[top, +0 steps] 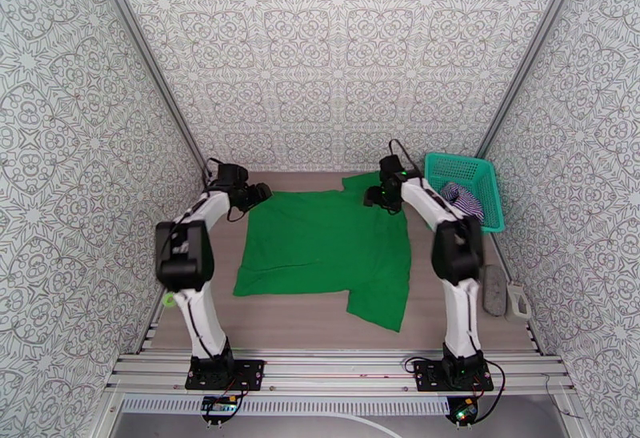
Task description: Fold and stack the mixed laundry pile
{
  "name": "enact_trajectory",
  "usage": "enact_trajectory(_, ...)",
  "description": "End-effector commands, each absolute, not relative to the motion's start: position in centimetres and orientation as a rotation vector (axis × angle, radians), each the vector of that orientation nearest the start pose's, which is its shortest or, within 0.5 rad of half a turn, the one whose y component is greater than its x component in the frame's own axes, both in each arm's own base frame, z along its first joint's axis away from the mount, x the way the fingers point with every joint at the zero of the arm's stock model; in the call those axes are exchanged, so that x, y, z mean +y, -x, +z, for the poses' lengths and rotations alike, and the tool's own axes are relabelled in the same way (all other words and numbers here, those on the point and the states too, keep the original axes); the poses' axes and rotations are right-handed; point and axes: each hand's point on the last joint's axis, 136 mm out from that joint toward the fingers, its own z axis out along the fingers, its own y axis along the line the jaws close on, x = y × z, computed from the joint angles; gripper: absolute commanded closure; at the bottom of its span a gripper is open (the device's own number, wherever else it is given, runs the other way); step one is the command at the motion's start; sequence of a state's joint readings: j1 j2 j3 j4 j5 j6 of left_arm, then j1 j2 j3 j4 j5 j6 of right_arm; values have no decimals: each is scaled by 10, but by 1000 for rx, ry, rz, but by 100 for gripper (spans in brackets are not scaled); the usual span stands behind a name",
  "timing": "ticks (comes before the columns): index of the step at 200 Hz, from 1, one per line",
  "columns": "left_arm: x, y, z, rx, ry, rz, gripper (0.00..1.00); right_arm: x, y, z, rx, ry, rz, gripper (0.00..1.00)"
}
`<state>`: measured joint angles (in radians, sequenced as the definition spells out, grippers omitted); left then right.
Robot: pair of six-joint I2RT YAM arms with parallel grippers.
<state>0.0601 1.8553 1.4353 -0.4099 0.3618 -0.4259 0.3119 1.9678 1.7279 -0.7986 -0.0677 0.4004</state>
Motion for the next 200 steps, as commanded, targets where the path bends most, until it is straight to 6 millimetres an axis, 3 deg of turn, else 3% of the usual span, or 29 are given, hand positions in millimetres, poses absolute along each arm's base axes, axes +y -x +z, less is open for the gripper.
enact_trajectory(1,-43,-456,128,2493,359,-579,36,179,-415,136,2688,-19,355,32)
enact_trajectory(33,-65,-424,99,2576,312,-607,37,196,-323,102,2826,63,348,43)
enact_trajectory(66,-72,-432,72,2595,309,-610,42,222,-262,70,2928,158,368,60)
enact_trajectory(98,-66,-451,42,2607,369,-593,47,221,-233,35,2990,147,320,64)
enact_trajectory(132,-58,-470,27,2587,459,-637,46,191,-201,-8,3106,74,177,65)
enact_trajectory(200,-51,-481,23,2613,440,-638,45,151,-163,-9,3152,29,49,64)
